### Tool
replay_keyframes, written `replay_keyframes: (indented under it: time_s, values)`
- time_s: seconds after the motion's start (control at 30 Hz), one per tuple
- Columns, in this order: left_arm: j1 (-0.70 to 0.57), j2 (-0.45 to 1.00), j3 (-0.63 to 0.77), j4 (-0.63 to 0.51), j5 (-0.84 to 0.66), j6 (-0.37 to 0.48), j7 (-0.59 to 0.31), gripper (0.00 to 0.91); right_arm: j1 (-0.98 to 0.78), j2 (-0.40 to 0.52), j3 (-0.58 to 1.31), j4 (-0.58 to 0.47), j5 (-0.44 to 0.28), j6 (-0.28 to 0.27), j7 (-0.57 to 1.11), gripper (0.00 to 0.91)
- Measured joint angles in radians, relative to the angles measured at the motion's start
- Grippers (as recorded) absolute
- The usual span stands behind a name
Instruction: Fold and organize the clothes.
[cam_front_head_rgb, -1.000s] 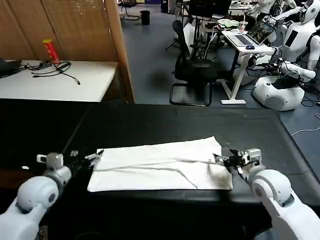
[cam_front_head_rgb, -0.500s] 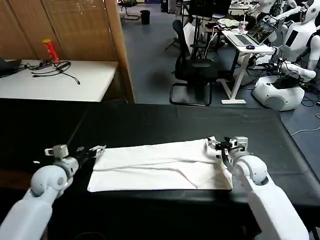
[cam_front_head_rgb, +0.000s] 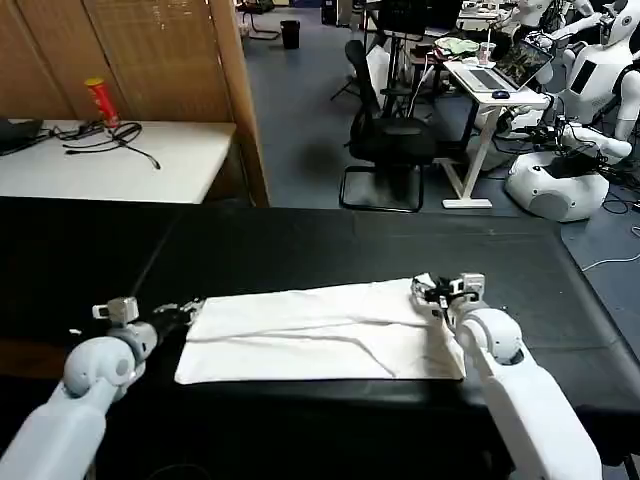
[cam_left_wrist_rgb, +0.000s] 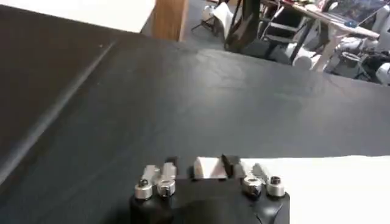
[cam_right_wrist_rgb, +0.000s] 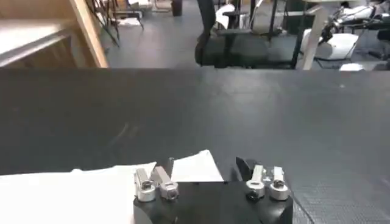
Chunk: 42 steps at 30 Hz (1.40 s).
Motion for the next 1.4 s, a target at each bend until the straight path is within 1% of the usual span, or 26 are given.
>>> replay_keyframes:
  time_s: [0.1,0.17,0.23,0.3,0.37,0.43,0.47,0.5,0.53,0.6,0.73,1.03,1.23,1.4]
  values:
    - [-0.004,-0.004,0.008,0.000,0.042,-0.017,0.010,0.000,-0.005,0.008,0.007,-0.002,-0.014,0.024,0.005,0.000]
    - [-0.011,-0.009,0.014,0.005,0.080,-0.034,0.022,0.000,-0.010,0.015,0.014,-0.002,-0.029,0.045,0.018,0.000]
    - [-0.019,-0.014,0.023,0.010,0.102,-0.047,0.031,0.000,-0.015,0.020,0.020,0.002,-0.046,0.054,0.032,0.000]
    - [-0.030,-0.022,0.035,0.017,0.122,-0.055,0.038,0.000,-0.026,0.030,0.030,0.013,-0.077,0.055,0.052,0.000]
    - [-0.046,-0.028,0.051,0.028,0.151,-0.068,0.048,0.000,-0.039,0.041,0.043,0.029,-0.119,0.042,0.063,0.000]
    - [-0.065,-0.033,0.068,0.043,0.166,-0.082,0.052,0.000,-0.050,0.050,0.053,0.041,-0.128,0.029,0.074,0.000]
    - [-0.075,-0.035,0.075,0.051,0.166,-0.086,0.054,0.000,-0.057,0.055,0.060,0.050,-0.129,0.025,0.078,0.088]
    - [-0.084,-0.037,0.082,0.057,0.164,-0.089,0.057,0.000,-0.063,0.059,0.065,0.059,-0.129,0.022,0.078,0.263]
    - [-0.093,-0.037,0.090,0.061,0.163,-0.092,0.059,0.878,-0.067,0.060,0.070,0.067,-0.128,0.017,0.076,0.878]
    - [-0.107,-0.037,0.101,0.067,0.164,-0.096,0.061,0.878,-0.077,0.057,0.081,0.086,-0.125,0.004,0.058,0.878]
    - [-0.116,-0.029,0.103,0.065,0.167,-0.116,0.075,0.878,-0.095,0.038,0.098,0.122,-0.114,-0.001,0.014,0.878]
    - [-0.092,0.002,0.065,0.024,0.143,-0.121,0.061,0.878,-0.143,-0.013,0.136,0.225,-0.057,-0.020,-0.007,0.878]
    - [-0.017,-0.016,0.015,-0.056,0.074,-0.099,0.024,0.878,-0.201,-0.039,0.184,0.309,-0.025,-0.029,-0.024,0.878]
    - [0.073,-0.059,-0.027,-0.137,0.087,-0.105,0.022,0.878,-0.258,-0.045,0.236,0.369,-0.006,-0.027,-0.033,0.878]
